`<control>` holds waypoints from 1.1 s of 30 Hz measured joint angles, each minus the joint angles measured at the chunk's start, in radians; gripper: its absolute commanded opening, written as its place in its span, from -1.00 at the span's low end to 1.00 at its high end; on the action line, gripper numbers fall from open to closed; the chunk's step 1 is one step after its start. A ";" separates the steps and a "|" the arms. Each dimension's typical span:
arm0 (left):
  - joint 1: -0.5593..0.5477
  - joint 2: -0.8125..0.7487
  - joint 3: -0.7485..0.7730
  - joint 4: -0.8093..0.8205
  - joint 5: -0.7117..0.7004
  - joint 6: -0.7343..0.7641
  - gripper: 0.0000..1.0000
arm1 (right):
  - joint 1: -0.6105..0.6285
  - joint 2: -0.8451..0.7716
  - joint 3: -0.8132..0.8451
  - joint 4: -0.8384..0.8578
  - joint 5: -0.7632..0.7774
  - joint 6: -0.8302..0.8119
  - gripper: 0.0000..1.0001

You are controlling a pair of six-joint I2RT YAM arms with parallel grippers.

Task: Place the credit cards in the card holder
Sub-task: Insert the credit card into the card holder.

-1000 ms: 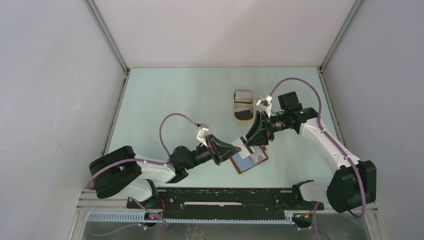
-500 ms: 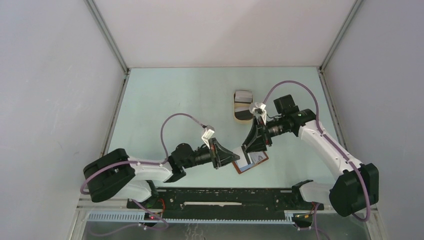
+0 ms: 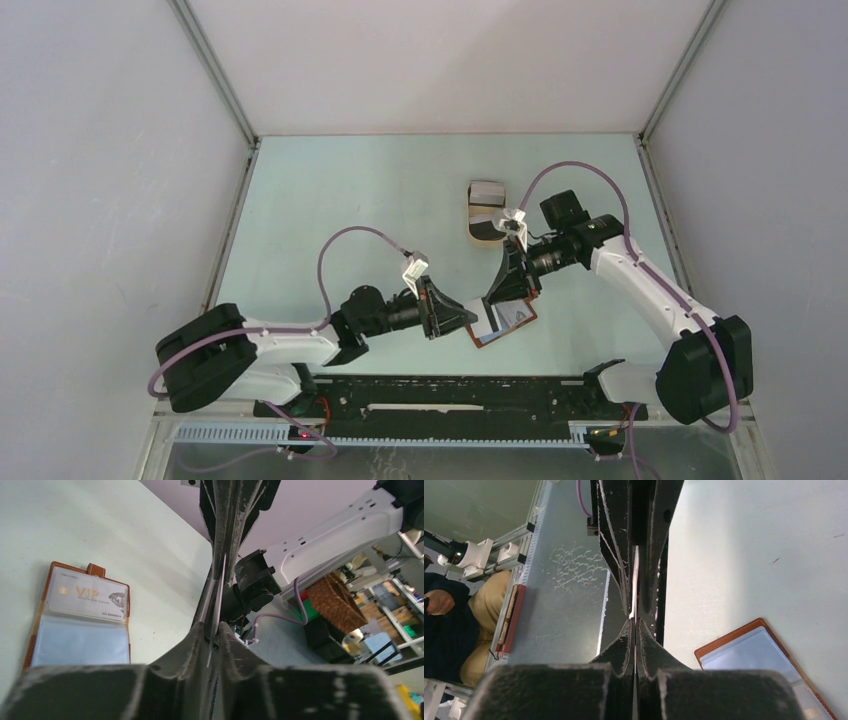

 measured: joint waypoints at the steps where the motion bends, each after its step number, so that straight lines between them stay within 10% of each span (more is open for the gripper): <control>1: 0.000 -0.006 0.000 -0.008 -0.005 -0.003 -0.32 | -0.001 0.001 0.000 -0.006 -0.004 -0.005 -1.00; 7: 0.000 -0.121 -0.029 -0.039 -0.063 -0.002 -0.13 | -0.098 -0.003 -0.032 0.039 -0.023 0.045 -1.00; 19: -0.032 -0.068 -0.129 0.007 -0.208 -0.101 -0.36 | -0.417 -0.126 -0.340 0.477 0.113 0.484 -1.00; 33: -0.134 0.301 0.132 -0.099 -0.342 -0.077 -0.82 | -0.465 0.223 -0.141 0.167 0.170 0.169 -1.00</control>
